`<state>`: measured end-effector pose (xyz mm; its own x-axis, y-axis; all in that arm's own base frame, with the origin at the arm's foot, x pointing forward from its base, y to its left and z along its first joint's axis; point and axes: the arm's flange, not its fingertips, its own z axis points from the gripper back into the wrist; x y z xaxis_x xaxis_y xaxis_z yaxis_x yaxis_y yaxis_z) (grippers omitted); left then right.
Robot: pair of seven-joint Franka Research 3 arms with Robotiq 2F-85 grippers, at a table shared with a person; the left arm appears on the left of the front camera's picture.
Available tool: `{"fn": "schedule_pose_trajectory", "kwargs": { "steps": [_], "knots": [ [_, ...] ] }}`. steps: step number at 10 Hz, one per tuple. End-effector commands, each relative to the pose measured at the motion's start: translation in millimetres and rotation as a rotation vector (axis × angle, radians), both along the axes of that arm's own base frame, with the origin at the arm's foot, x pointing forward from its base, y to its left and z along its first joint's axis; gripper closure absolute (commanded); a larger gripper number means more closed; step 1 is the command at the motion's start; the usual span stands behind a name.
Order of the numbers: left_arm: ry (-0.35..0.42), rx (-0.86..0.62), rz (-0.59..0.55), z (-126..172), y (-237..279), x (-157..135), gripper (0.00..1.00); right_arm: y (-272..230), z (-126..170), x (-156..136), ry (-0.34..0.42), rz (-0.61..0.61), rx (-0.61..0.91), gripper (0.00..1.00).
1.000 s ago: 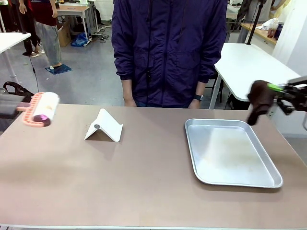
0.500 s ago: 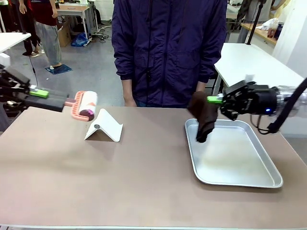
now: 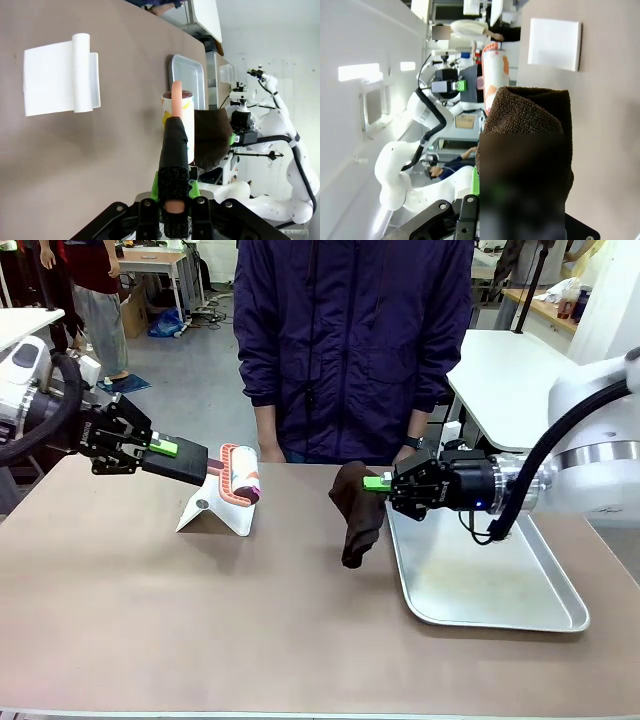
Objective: Clean the surface of the table.
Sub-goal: Return the Lint Roller and towel to their original positions.
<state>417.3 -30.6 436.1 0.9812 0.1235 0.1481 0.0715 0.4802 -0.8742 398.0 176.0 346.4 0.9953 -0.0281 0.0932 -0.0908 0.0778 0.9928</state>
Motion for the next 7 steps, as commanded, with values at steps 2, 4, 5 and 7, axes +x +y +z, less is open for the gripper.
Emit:
{"fn": "schedule_pose_trajectory", "kwargs": {
  "steps": [2,4,5,7],
  "knots": [
    [0.000,0.000,0.000,0,0,0,0.78,0,0,0,0.000,0.000,0.000,0.91],
    [0.000,0.000,0.000,0,0,0,0.78,0,0,0,0.000,0.000,0.000,0.91],
    [0.000,0.000,0.000,0,0,0,0.78,0,0,0,0.000,0.000,0.000,0.91],
    [-0.004,0.026,-0.064,-4,-6,13,0.78,20,-15,9,0.003,-0.017,-0.016,0.91]
  ]
}}
